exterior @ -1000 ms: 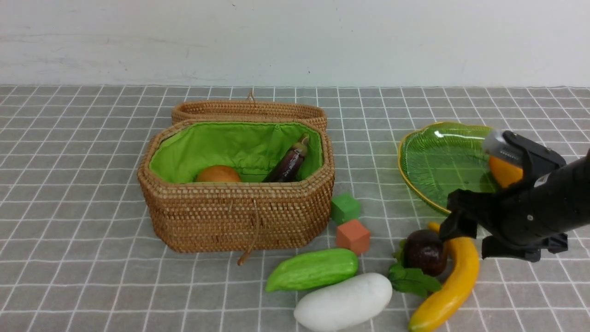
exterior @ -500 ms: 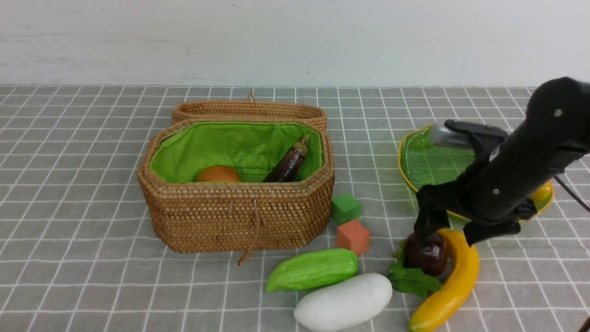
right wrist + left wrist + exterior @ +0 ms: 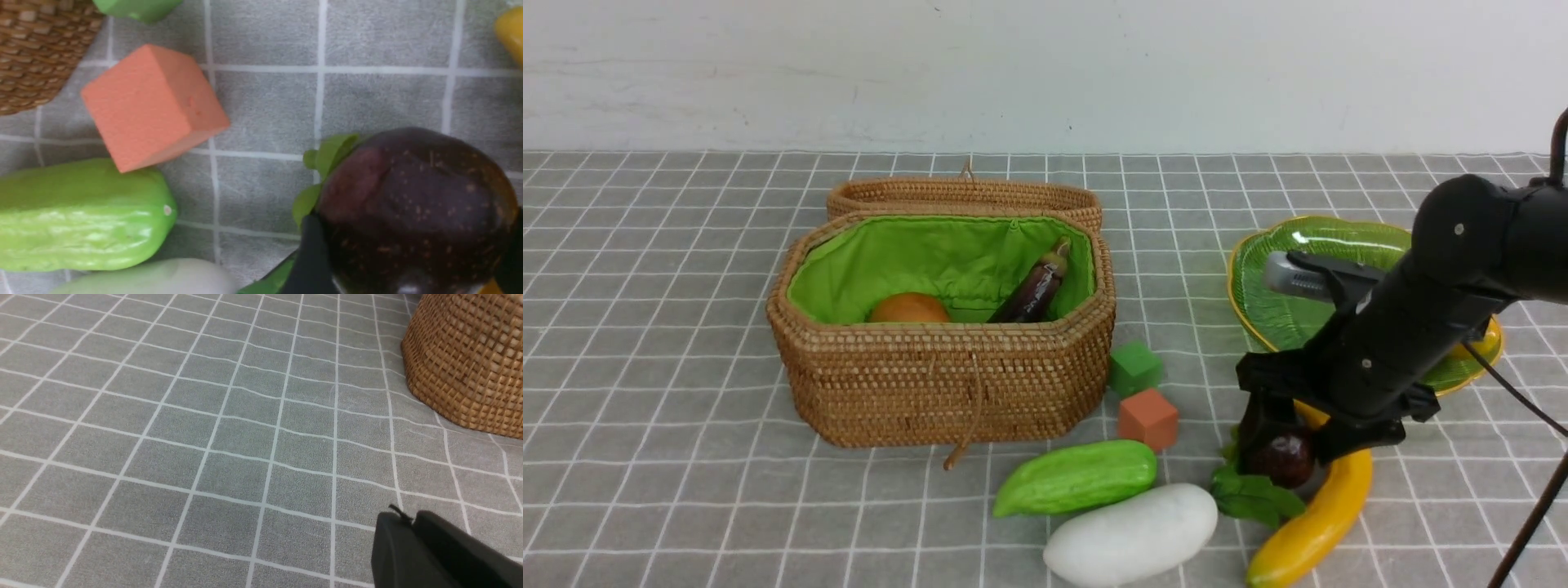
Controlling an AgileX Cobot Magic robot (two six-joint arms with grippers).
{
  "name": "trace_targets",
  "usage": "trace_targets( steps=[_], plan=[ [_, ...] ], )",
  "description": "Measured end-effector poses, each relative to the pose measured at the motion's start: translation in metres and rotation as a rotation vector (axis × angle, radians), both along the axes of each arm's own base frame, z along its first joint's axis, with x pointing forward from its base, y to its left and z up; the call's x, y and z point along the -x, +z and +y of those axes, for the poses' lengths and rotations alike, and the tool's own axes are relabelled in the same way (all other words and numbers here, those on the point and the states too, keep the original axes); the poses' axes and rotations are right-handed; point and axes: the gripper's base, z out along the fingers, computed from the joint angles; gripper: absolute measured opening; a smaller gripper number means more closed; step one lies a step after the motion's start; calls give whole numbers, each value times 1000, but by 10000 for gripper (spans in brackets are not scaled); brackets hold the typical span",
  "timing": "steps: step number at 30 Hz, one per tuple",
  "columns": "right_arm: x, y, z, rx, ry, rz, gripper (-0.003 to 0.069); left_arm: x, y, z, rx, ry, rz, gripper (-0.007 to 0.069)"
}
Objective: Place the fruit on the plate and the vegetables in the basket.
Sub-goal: Use the right arm to grab a mangosteen and put it into the right plate
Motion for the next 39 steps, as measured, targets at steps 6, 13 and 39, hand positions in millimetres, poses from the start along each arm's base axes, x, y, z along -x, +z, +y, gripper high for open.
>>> trace_targets(
  steps=[6,13,39],
  plan=[
    [1,2,1,-16,11,4,527,0,0,0,0,0,0,50],
    [7,23,1,-40,11,-35,527,0,0,0,0,0,0,59],
    [-52,31,-92,-84,-393,-317,528,0,0,0,0,0,0,92]
  ],
)
